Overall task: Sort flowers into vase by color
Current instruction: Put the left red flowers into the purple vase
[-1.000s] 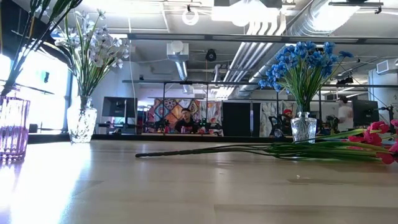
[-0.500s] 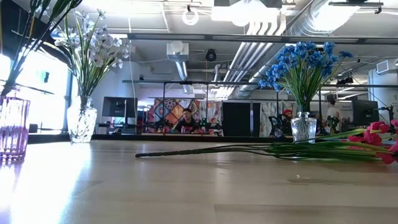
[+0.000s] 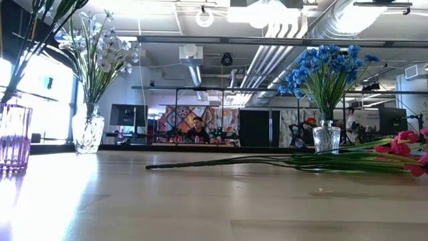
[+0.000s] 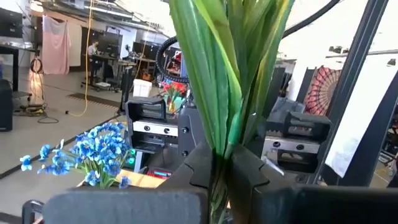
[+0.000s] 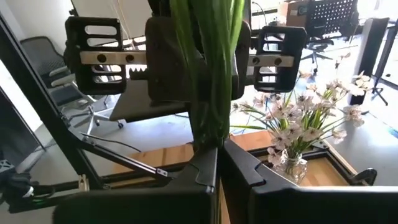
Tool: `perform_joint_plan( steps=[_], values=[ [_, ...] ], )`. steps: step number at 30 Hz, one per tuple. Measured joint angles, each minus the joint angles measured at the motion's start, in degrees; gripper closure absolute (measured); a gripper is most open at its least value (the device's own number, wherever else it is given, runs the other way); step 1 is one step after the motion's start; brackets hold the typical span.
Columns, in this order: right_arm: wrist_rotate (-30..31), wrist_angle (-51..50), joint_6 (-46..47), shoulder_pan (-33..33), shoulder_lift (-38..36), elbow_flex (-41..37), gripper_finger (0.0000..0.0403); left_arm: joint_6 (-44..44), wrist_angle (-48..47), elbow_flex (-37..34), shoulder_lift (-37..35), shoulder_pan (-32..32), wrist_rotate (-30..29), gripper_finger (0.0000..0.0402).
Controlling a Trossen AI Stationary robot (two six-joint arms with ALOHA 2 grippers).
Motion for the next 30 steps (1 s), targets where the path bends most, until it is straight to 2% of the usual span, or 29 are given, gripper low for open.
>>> perform_joint_plan(
  steps=[3, 7, 13, 16, 21, 30],
  values=[
    [1.77, -1.35, 1.0, 0.01, 0.0, 0.0, 0.0382, -1.23, -2.32, 0.0, -0.4, 0.0, -0.15, 0.0386],
    [4.54, -4.39, 3.36, -0.01, 0.02, -0.02, 0.0329, -1.78, -7.41, 0.02, -2.08, -0.26, -0.62, 0.0397],
    [10.74, -13.21, 11.55, -0.01, 0.02, -0.02, 0.0236, -3.01, -15.19, 0.04, -6.08, -3.42, -7.77, 0.04],
    [12.11, -16.39, 14.26, 0.08, -0.19, -0.04, 0.0208, -2.93, -17.26, 0.07, -8.09, -5.7, -11.6, 0.0401],
    [14.71, -22.54, 18.51, 1.66, -0.9, -0.04, 0.0198, -2.97, -25.46, 0.11, -10.83, -8.36, -16.51, 0.0401],
    [18.35, -29.1, 19.5, 6.16, -1.07, -0.04, 0.022, -10.85, -42.31, 0.11, -11.76, -14.2, -18.24, 0.0401]
  ],
)
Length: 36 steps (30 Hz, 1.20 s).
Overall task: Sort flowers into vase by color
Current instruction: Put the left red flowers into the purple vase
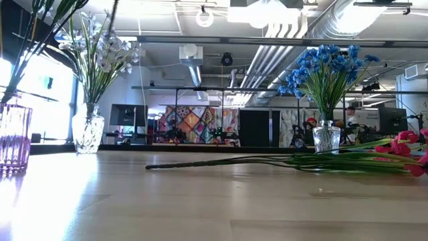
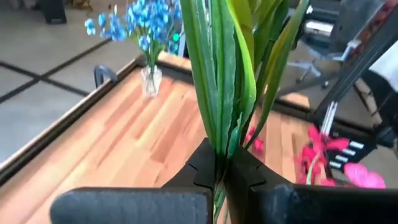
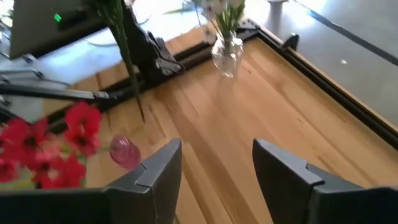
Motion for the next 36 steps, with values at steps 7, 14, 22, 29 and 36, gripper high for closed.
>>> perform_joint_plan(
  steps=[7, 14, 22, 29, 36],
  values=[
    [6.35, -6.7, 4.98, 3.59, -0.02, 0.0, 0.0233, -2.24, -3.29, -0.11, -0.02, -7.54, -6.92, 0.0401],
    [11.19, -11.24, 12.31, 7.37, -0.02, 0.0, 0.0236, -6.18, -3.26, -5.21, 0.02, -15.09, -7.8, 0.0401],
    [12.37, -13.83, 20.67, 8.92, -0.02, 0.0, 0.0236, -10.15, 3.72, -12.04, -0.53, -24.95, -10.39, 0.0401],
    [12.39, -13.48, 25.3, 8.9, -0.02, 0.0, 0.0236, -11.64, 0.49, -12.59, -0.52, -32.03, -15.29, 0.0401],
    [13.22, -12.81, 28.45, 9.5, -0.02, 0.0, 0.0236, -14.29, -5.76, -12.59, -0.52, -35.18, -18.41, 0.0401]
  ],
)
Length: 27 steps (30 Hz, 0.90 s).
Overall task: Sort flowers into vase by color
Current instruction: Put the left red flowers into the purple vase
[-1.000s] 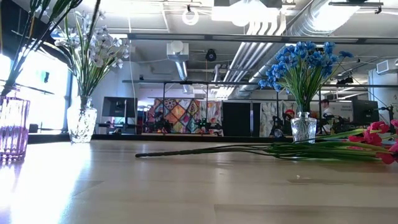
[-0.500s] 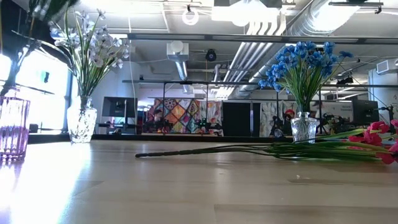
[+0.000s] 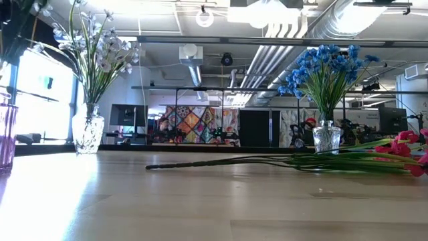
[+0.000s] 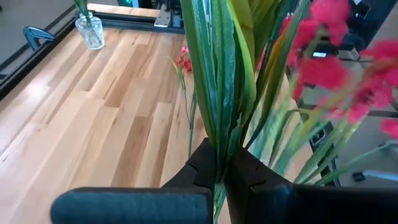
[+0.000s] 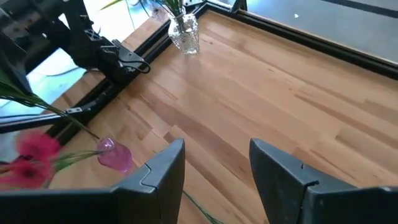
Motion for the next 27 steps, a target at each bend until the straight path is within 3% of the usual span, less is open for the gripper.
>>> perform_joint_plan(
  steps=[16, 23, 27],
  values=[
    [1.86, 0.35, 4.73, 1.71, 0.0, -0.02, 0.0236, -2.96, 0.34, -0.04, 0.51, -6.01, -7.35, 0.0401],
    [1.83, 0.35, 4.75, 1.71, 0.0, 0.0, 0.0236, -3.88, 11.29, -8.14, 0.54, -8.17, -8.94, 0.0401],
    [1.73, 0.35, 5.2, 1.73, 0.0, 0.0, 0.0236, -5.59, 12.77, -11.49, 0.51, -8.65, -8.97, 0.0401]
  ],
)
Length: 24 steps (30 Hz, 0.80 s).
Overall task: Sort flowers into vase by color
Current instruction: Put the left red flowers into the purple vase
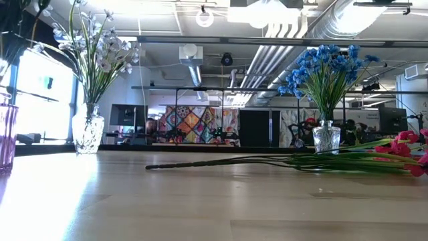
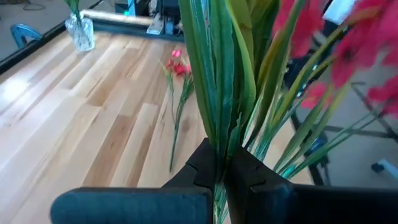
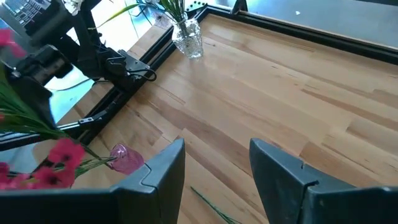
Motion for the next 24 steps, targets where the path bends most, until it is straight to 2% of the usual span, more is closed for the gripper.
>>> perform_joint_plan(
  steps=[8, 11, 14, 18, 24],
  values=[
    [-0.86, -0.24, 2.14, 0.59, 1.57, -0.02, 0.0236, -0.52, 1.48, -1.77, -0.56, -1.2, 0.86, 0.0402],
    [-1.88, -0.32, 2.39, 0.68, 2.75, -0.02, 0.0236, 3.7, 6.17, -1.5, -2.04, -1.72, 1.43, 0.0401],
    [-2.58, -0.4, 3.27, 0.68, 3.58, -0.02, 0.0236, 8.94, 6.92, 0.99, -3.2, -1.93, 1.41, 0.0401],
    [-2.9, -0.66, 3.84, 0.68, 4.17, -0.02, 0.0236, 12.94, 3.51, 3.15, -4.79, -1.93, 0.62, 0.0401],
    [-2.65, -0.68, 4.91, 0.68, 4.13, -0.02, 0.0236, 8.52, -5.34, 3.19, -6.08, -1.92, -0.67, 0.0401]
  ],
)
